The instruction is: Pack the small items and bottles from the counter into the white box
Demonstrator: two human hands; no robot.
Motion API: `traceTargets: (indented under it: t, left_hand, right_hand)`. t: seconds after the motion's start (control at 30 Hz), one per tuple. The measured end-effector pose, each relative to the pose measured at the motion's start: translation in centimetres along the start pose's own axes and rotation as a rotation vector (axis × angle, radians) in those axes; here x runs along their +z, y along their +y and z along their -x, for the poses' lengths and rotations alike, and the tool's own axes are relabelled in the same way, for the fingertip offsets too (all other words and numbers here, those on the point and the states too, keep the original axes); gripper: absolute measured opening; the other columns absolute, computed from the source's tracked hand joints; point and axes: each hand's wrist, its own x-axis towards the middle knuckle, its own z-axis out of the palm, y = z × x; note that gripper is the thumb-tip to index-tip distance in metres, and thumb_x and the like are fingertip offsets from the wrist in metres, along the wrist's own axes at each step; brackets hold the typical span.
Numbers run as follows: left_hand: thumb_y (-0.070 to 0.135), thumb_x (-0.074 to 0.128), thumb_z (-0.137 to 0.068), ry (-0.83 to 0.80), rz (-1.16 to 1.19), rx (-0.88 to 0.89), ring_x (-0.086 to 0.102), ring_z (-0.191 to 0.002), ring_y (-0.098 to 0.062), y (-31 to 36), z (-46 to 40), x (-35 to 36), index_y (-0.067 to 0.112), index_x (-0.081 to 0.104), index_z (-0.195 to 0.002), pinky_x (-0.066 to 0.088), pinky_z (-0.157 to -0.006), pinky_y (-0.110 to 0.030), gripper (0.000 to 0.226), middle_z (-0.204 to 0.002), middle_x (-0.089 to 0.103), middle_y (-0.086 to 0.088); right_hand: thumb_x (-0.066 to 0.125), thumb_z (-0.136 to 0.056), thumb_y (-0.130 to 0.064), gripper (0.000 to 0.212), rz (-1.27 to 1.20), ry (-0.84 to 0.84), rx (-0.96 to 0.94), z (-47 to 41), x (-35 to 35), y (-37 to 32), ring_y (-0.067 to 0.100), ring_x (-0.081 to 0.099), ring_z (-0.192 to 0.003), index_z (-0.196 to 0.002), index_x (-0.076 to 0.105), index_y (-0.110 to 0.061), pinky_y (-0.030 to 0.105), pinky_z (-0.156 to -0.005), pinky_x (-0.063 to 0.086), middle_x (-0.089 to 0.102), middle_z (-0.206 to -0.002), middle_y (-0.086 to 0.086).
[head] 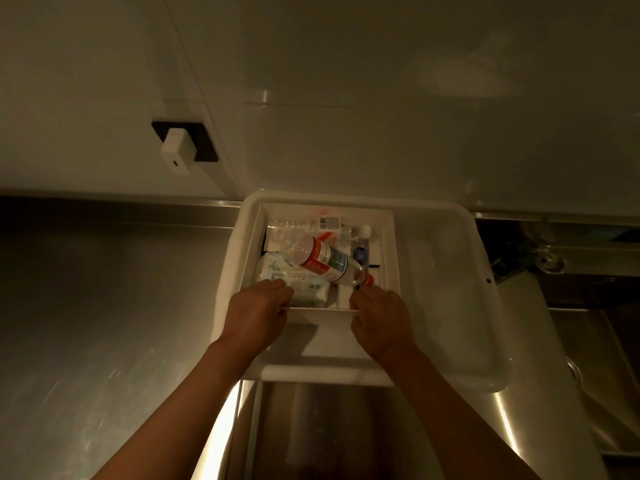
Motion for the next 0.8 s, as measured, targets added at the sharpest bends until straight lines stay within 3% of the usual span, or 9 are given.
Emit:
traceTargets:
  t: [0.47, 0.63, 0.8]
  left_hand:
    - [0.009, 0.084, -0.069, -0.019, 0.058, -0.109, 0.062, -0.077, -0.026, -0.3, -0.3, 2.4, 0.020, 0.060, -0.079, 0.053, -0.055, -0.038, 0.028, -0.081, 0.063, 0.002]
    - [0.009, 0.083, -0.069, -0.011, 0.018, -0.070, 0.061, -0.076, -0.028, -0.4, 0.0, 2.7, 0.018, 0.059, -0.082, 0.053, -0.067, -0.040, 0.028, -0.081, 0.064, -0.002]
    - [0.010, 0.082, -0.073, 0.002, 0.053, -0.064, 0.057, -0.087, -0.020, -1.0, 0.5, 2.6, 0.023, 0.061, -0.088, 0.049, -0.077, -0.036, 0.028, -0.091, 0.065, 0.003]
  right_hand:
    - [0.076, -0.070, 0.000, 0.022, -0.016, 0.058, 0.000, -0.2, 1.3, 1.4, 0.027, 0.063, -0.081, -0.083, 0.067, -0.015, 0.039, -0.074, 0.047, 0.066, -0.088, 0.004]
    - [0.076, -0.073, -0.007, 0.022, -0.042, 0.033, -0.003, 0.0, 1.7, 2.0, 0.025, 0.062, -0.087, -0.087, 0.064, -0.019, 0.038, -0.079, 0.047, 0.064, -0.097, 0.001]
    - [0.072, -0.073, -0.031, 0.029, -0.203, 0.028, -0.039, 0.3, 1.6, 2.3, 0.020, 0.056, -0.110, -0.100, 0.064, -0.023, 0.038, -0.092, 0.047, 0.060, -0.121, -0.003]
